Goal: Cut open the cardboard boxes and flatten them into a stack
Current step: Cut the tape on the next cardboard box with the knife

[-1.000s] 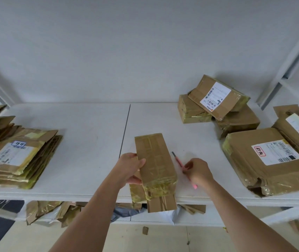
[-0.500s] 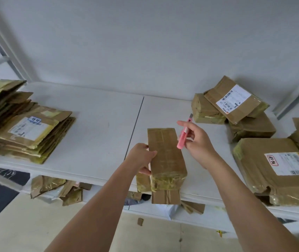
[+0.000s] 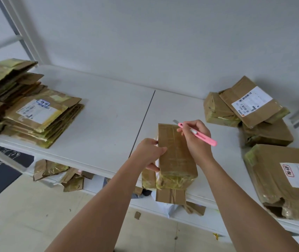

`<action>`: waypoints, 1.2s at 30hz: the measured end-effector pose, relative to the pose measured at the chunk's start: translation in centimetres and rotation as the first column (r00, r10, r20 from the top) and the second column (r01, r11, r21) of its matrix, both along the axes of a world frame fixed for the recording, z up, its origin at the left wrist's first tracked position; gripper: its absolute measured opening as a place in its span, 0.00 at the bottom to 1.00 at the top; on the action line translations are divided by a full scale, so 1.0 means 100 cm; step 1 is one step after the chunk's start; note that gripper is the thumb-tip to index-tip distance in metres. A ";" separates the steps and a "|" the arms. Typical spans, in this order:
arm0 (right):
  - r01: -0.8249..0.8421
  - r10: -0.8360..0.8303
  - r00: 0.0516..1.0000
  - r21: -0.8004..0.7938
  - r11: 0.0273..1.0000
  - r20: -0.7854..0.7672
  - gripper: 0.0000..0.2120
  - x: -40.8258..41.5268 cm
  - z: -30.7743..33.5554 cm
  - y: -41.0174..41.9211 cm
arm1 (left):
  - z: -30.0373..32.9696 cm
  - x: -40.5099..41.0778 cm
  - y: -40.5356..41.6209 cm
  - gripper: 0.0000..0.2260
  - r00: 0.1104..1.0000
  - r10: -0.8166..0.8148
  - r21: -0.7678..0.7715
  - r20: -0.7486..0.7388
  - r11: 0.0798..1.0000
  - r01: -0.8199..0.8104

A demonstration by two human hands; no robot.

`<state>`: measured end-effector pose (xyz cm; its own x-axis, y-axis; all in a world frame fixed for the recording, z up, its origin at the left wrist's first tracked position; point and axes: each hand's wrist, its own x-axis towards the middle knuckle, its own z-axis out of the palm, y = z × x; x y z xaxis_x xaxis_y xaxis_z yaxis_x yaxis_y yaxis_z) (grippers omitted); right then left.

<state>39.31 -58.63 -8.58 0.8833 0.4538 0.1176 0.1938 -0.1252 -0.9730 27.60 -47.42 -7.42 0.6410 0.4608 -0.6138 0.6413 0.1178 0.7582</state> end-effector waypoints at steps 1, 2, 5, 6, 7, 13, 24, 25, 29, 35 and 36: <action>0.006 -0.006 1.000 -0.003 1.000 0.013 0.02 0.000 -0.001 0.000 | 0.000 0.000 0.001 0.26 1.000 0.000 -0.003 0.001 1.000 0.000; 0.010 -0.010 0.999 -0.013 1.000 0.032 0.02 0.000 -0.003 0.000 | -0.001 0.001 0.001 0.26 1.000 0.002 -0.003 -0.002 1.000 -0.002; 0.014 -0.008 0.995 -0.070 0.997 0.097 0.04 0.000 -0.006 0.001 | -0.002 0.002 0.002 0.25 1.000 0.008 -0.011 0.002 1.000 -0.008; 0.012 -0.002 0.993 -0.088 0.996 0.116 0.05 0.000 -0.007 0.002 | -0.003 0.002 0.002 0.25 1.000 0.010 -0.015 0.008 1.000 -0.009; 0.012 0.002 0.991 -0.101 0.995 0.137 0.05 0.000 -0.008 0.002 | -0.004 0.002 0.002 0.25 1.000 0.012 -0.018 0.013 1.000 -0.012; -0.007 0.044 0.967 -0.145 0.989 0.253 0.05 0.002 -0.011 0.003 | -0.004 0.003 0.001 0.25 1.000 0.021 -0.020 0.012 1.000 -0.020; -0.071 0.140 0.943 -0.230 0.971 0.301 0.08 0.005 -0.003 0.006 | -0.003 0.002 -0.001 0.24 1.000 0.028 0.015 0.009 0.999 -0.028; -0.075 0.145 0.945 -0.235 0.969 0.294 0.08 0.005 -0.001 0.005 | -0.003 0.002 -0.002 0.24 1.000 0.029 0.020 0.008 0.999 -0.029; -0.106 0.184 0.944 -0.275 0.956 0.275 0.07 0.001 0.001 0.002 | -0.002 0.002 -0.003 0.23 0.999 0.034 0.036 -0.001 0.999 -0.034; -0.100 0.181 0.941 -0.277 0.956 0.286 0.06 -0.008 0.001 -0.004 | -0.002 0.002 -0.005 0.20 0.998 0.055 0.053 -0.003 0.997 -0.055; -0.103 0.184 0.940 -0.275 0.956 0.288 0.06 -0.009 0.002 -0.006 | -0.002 0.002 -0.005 0.19 0.998 0.064 0.048 0.001 0.997 -0.064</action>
